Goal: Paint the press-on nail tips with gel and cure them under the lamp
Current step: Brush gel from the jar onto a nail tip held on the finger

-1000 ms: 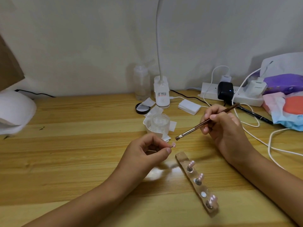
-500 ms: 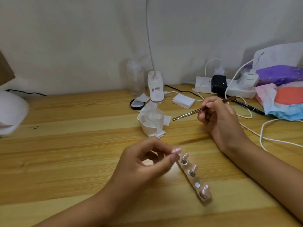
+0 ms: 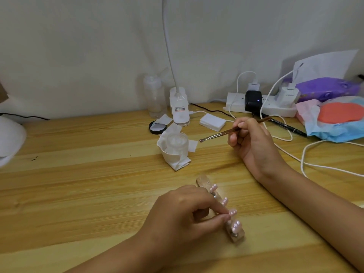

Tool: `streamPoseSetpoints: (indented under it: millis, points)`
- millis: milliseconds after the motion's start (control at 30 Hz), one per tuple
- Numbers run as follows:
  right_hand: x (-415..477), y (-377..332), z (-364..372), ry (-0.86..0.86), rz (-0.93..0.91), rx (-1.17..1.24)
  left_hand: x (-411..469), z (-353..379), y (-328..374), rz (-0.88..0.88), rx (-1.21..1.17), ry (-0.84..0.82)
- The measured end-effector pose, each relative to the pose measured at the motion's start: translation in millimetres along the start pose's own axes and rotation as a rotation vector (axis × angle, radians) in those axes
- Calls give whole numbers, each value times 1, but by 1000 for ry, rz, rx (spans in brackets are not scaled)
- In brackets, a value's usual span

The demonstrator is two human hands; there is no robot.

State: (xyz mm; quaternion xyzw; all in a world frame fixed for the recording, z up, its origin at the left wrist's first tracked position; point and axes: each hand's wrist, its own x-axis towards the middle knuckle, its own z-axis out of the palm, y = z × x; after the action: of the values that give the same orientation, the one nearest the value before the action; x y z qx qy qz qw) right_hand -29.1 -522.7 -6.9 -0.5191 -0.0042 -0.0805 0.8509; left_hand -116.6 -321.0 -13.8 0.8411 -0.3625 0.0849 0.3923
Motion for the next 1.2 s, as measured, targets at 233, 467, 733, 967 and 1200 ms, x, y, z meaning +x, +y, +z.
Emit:
streamPoseSetpoints:
  millis: [233, 467, 733, 967, 1200]
  points:
    - [0, -1, -2, 10, -7, -18, -10, -2, -5, 97, 88, -16]
    - [-1, -2, -1, 42, 22, 0, -10, 1, 1, 243, 153, -134]
    - [-4, -3, 3, -32, -3, 6, -5, 10, 13, 267, 197, -103]
    - [-7, -8, 4, -136, 68, 87, -7, -10, -5, 362, 26, 127]
    - [-17, -5, 10, -215, 1, -136, 9, -21, -20, -512, -609, 49]
